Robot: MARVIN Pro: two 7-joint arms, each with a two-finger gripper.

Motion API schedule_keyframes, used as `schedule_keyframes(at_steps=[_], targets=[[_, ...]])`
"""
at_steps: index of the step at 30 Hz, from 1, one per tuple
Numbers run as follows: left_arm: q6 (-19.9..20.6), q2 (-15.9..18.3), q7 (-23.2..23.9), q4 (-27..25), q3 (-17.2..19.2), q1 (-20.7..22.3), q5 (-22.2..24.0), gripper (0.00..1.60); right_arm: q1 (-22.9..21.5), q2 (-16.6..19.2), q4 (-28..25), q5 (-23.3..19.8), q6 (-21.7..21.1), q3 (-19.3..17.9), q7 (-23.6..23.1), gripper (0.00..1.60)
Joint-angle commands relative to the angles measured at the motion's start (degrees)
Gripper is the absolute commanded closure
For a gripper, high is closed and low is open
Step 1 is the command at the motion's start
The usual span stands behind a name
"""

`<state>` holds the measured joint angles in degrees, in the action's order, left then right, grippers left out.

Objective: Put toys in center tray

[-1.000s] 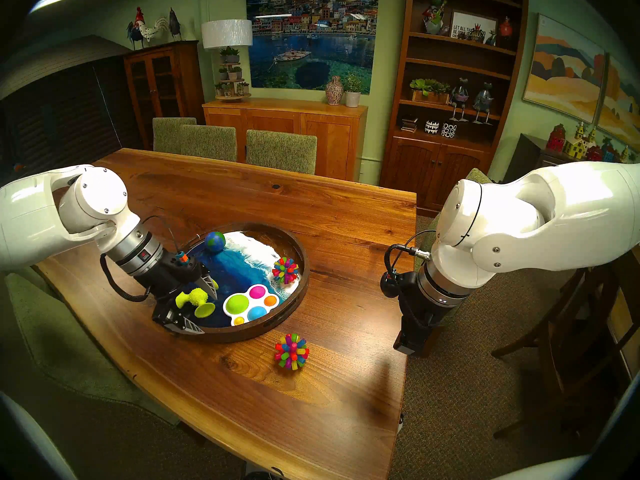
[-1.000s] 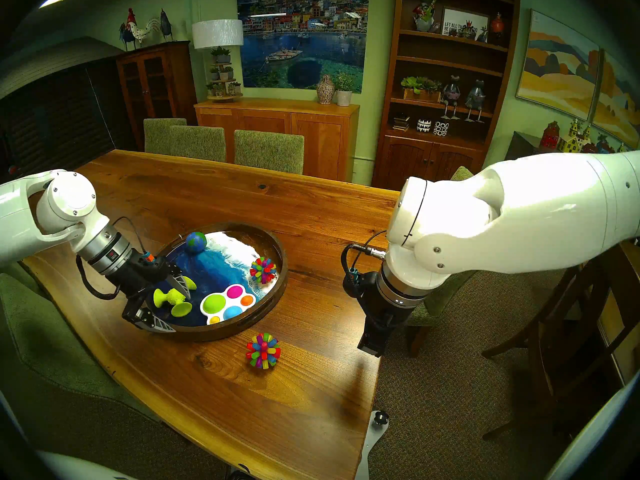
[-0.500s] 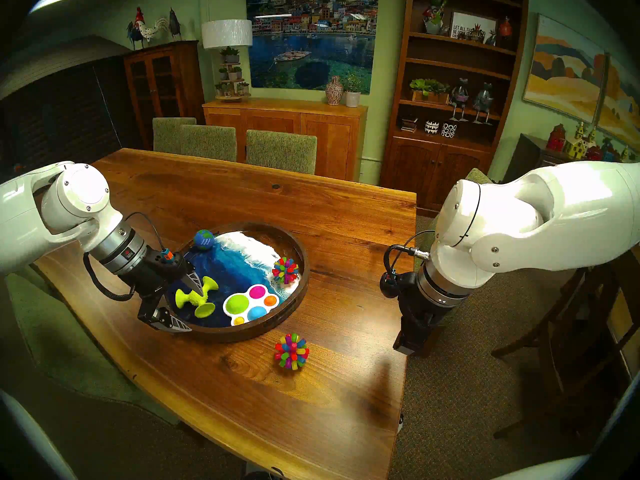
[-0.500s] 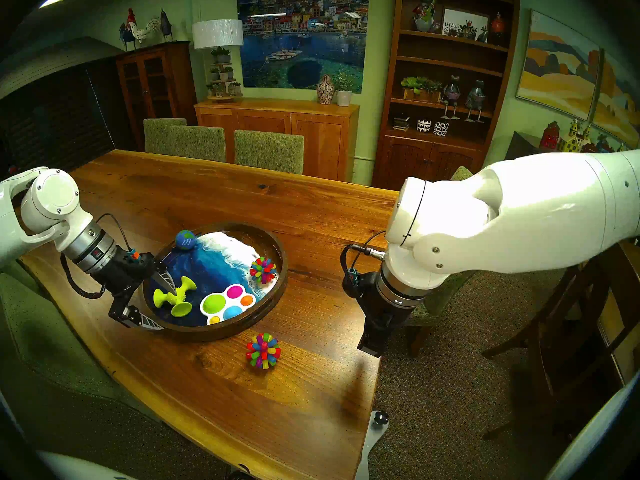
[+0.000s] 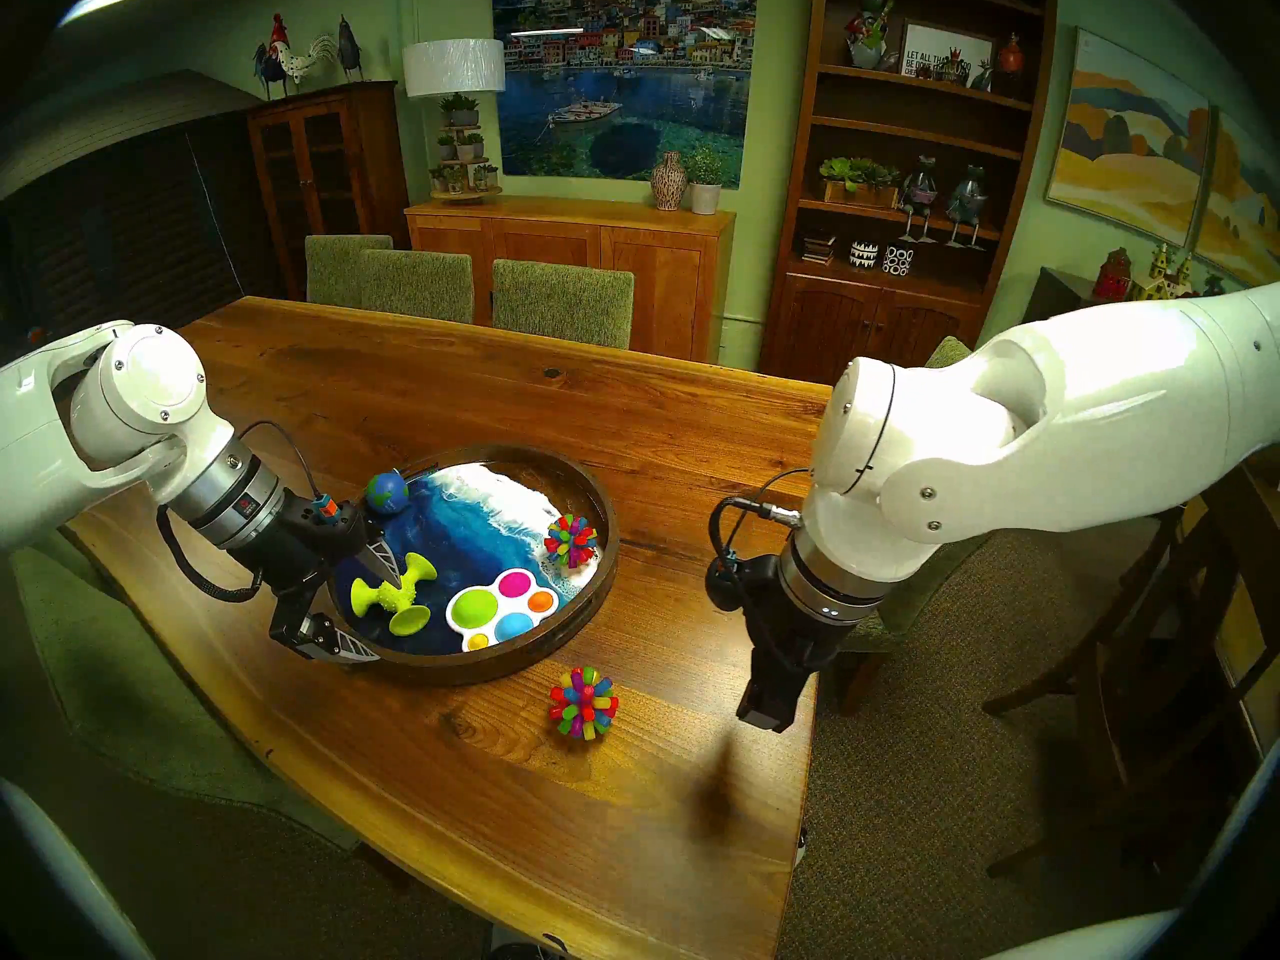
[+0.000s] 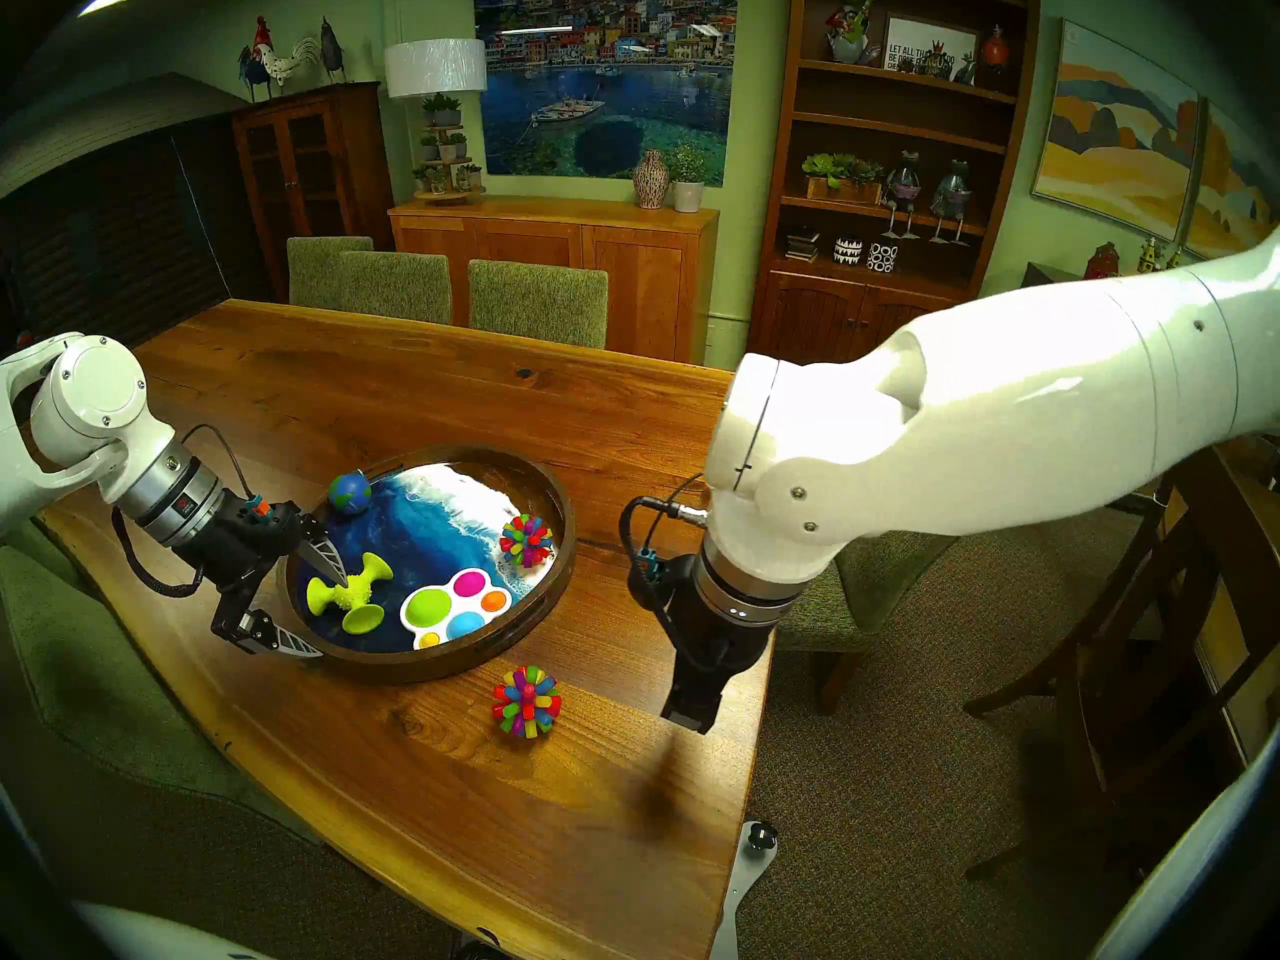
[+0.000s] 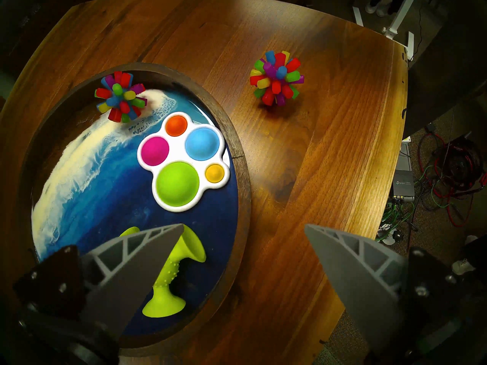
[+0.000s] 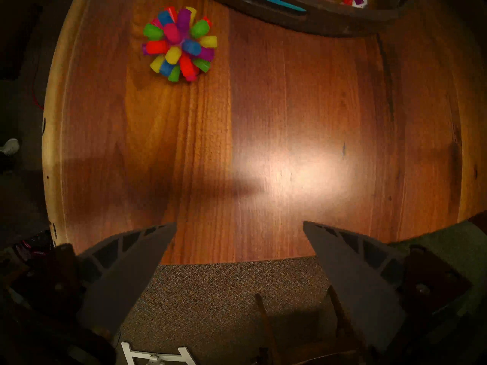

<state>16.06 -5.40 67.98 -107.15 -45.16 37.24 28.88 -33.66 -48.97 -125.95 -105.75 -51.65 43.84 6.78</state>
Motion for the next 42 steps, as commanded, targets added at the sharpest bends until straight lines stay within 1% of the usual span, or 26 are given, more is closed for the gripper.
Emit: schedule_keyframes(at_steps=[1,9,12,17,31,42], targets=[[-0.30,-0.32,-0.27,0.07,0.41,2.62,0.25,0.00,1.55,-4.20,1.93,-3.40,1.87,-3.25,1.29,0.00],[-0.36,-0.32,-0.37,0.00,-0.84,3.84,0.35,0.00,4.44,-5.57,3.73,-9.05,6.56,-4.82,3.19,0.00],[-0.39,-0.32,-0.41,-0.01,-1.19,4.17,0.38,0.00,5.02,-6.05,4.01,-9.30,7.45,-4.95,3.46,0.00],[-0.46,-0.32,-0.52,-0.05,-1.84,4.78,0.43,0.00,6.01,-8.82,4.25,-10.29,8.91,-6.00,4.74,0.00],[-0.59,-0.32,-0.75,-0.14,-3.46,6.30,0.56,0.00,7.61,-15.36,6.05,-13.87,10.06,-9.31,6.75,0.00],[-0.69,-0.32,-0.96,-0.26,-5.44,8.21,0.71,0.00,9.11,-19.10,8.63,-15.69,10.54,-9.67,7.81,0.00]])
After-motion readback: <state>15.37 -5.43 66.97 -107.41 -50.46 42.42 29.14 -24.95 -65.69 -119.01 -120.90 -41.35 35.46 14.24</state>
